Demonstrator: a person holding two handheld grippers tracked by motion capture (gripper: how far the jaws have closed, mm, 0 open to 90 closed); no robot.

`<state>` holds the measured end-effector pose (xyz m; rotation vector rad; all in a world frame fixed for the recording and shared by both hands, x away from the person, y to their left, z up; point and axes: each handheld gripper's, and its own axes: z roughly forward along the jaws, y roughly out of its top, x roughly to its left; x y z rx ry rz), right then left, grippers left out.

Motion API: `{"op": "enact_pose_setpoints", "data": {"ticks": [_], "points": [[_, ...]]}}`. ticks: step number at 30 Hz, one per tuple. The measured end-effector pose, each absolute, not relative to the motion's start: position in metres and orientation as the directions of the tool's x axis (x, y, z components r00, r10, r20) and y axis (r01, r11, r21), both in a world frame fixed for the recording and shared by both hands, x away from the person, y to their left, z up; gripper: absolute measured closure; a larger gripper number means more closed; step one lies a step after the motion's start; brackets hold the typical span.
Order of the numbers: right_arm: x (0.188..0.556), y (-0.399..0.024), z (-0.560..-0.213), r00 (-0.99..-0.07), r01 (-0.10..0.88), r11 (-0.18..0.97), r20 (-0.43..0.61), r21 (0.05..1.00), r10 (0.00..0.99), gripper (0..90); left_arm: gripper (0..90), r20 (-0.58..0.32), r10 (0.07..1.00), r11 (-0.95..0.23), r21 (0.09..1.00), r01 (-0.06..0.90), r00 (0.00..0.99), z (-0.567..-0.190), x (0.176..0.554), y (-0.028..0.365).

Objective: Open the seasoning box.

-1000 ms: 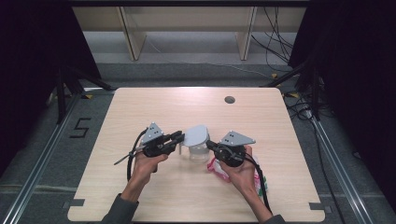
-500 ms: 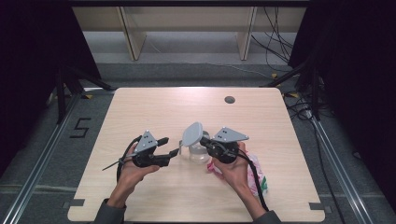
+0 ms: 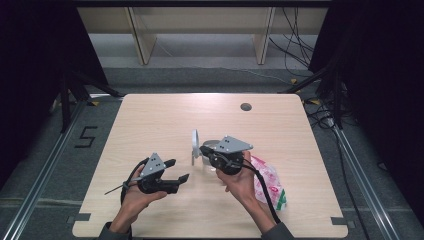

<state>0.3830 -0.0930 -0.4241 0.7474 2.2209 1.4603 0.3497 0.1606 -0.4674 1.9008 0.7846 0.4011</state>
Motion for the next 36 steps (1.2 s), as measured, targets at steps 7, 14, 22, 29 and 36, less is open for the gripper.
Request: {"op": "enact_pose_setpoints", "data": {"ticks": [7,14,22,29,36], "points": [[0.364,-0.129,-0.436,-0.778,0.259,0.367,-0.033,0.893,0.628,89.7,28.0,-0.055,0.697,-0.294,0.887,0.355,0.715,-0.470,0.348,0.163],[0.360,-0.141,-0.457,-0.755,0.319,0.434,-0.051,0.843,0.654,90.0,27.8,-0.038,0.696,-0.312,0.883,0.350,0.717,-0.471,0.351,0.164],[0.367,-0.132,-0.483,-0.754,0.355,0.553,-0.119,0.753,0.646,90.0,27.5,-0.047,0.695,-0.311,0.880,0.360,0.717,-0.474,0.352,0.164],[0.368,-0.128,-0.485,-0.754,0.372,0.610,-0.156,0.699,0.638,90.0,27.4,-0.087,0.701,-0.287,0.874,0.391,0.707,-0.477,0.353,0.162],[0.362,-0.136,-0.485,-0.759,0.389,0.606,-0.131,0.694,0.638,90.0,27.4,-0.096,0.694,-0.280,0.877,0.391,0.714,-0.478,0.354,0.164]]}}
